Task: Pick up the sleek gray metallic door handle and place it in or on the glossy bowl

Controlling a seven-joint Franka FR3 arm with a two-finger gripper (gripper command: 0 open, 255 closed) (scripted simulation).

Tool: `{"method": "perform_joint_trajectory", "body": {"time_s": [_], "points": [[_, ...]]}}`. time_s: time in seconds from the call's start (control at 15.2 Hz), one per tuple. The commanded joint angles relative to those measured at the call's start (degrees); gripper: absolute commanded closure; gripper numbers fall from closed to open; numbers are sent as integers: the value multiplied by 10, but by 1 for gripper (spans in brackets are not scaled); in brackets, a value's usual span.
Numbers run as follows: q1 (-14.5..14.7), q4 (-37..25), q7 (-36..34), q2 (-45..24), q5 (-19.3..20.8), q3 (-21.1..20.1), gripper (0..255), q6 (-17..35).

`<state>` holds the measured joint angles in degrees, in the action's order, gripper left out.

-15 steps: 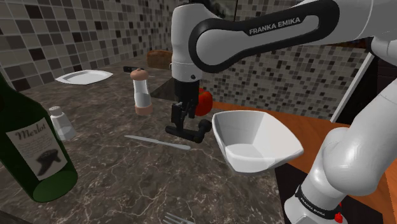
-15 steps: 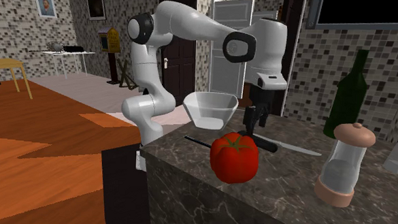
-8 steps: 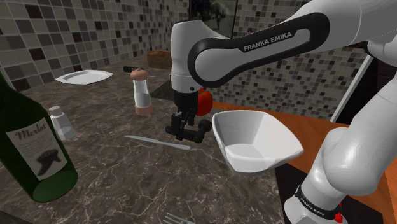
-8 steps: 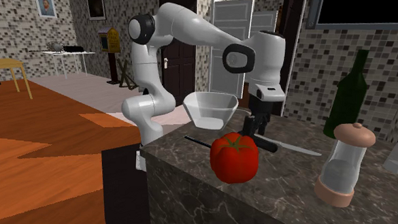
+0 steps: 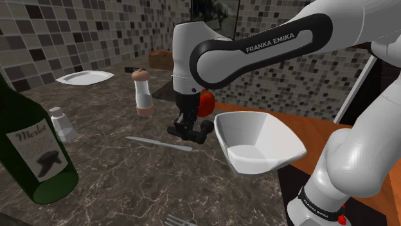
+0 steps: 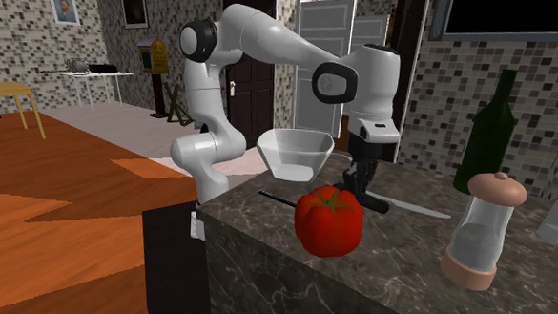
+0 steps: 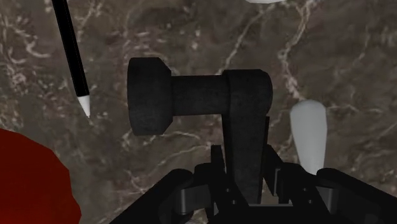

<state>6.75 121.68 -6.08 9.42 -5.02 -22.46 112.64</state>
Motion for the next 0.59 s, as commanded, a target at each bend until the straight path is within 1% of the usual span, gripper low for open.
{"method": "perform_joint_trajectory", "body": {"time_s": [0.0, 0.46, 0.53], "points": [[0, 0, 0, 0, 0, 0, 255, 0], [0, 0, 0, 0, 0, 0, 255, 0], [0, -6, 0, 2, 0, 0, 255, -8]]}}
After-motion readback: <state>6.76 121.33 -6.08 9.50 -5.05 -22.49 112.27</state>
